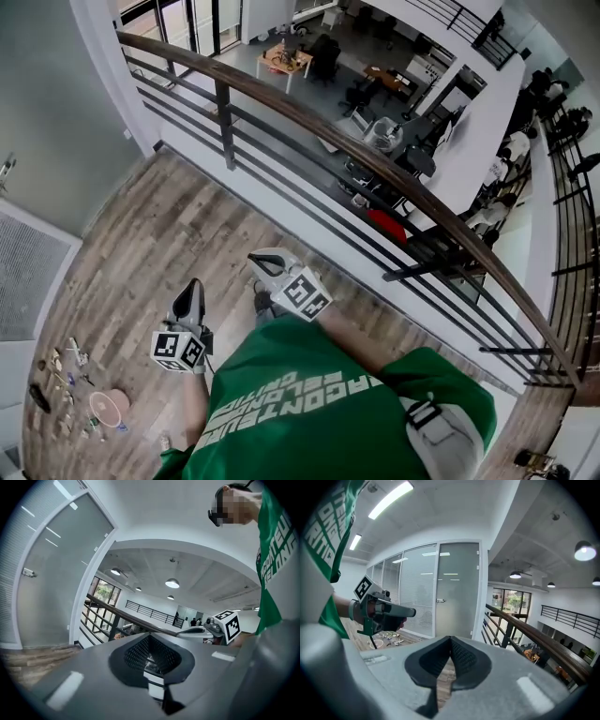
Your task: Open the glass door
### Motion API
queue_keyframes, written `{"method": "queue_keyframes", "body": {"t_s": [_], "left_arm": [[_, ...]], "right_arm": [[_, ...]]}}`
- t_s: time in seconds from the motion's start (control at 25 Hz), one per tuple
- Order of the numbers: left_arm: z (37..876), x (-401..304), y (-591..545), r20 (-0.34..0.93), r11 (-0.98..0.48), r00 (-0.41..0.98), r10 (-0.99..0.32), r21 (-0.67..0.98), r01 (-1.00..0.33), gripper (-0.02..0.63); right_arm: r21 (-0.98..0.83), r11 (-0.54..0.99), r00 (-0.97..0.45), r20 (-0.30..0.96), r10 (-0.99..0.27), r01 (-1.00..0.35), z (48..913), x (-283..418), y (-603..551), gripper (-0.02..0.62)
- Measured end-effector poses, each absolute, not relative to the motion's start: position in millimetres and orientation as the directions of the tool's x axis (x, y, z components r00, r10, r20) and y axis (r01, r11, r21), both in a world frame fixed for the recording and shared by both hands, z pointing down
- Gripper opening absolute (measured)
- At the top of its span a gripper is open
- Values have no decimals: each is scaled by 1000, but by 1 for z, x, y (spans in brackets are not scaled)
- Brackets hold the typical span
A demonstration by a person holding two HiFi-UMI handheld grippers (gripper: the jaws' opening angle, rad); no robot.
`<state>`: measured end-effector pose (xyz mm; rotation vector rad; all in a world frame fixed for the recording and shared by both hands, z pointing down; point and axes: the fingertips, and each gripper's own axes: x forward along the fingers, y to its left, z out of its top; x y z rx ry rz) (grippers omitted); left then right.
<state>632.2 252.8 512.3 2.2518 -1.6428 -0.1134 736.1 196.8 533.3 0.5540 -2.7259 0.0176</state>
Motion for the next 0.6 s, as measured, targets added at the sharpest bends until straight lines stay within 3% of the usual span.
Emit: {"method": "queue_keyframes", "body": {"t_s": [0.28, 0.6], "left_arm": [[551, 617, 219, 163, -210, 271, -949, 315, -926, 15], [509, 594, 189, 217, -66, 145, -965, 334, -940, 15]], "right_arm": [[36, 936, -875, 344, -340, -350, 574, 728, 158, -8], [-5, 973, -905, 369, -212, -230, 540, 692, 96, -8]]}}
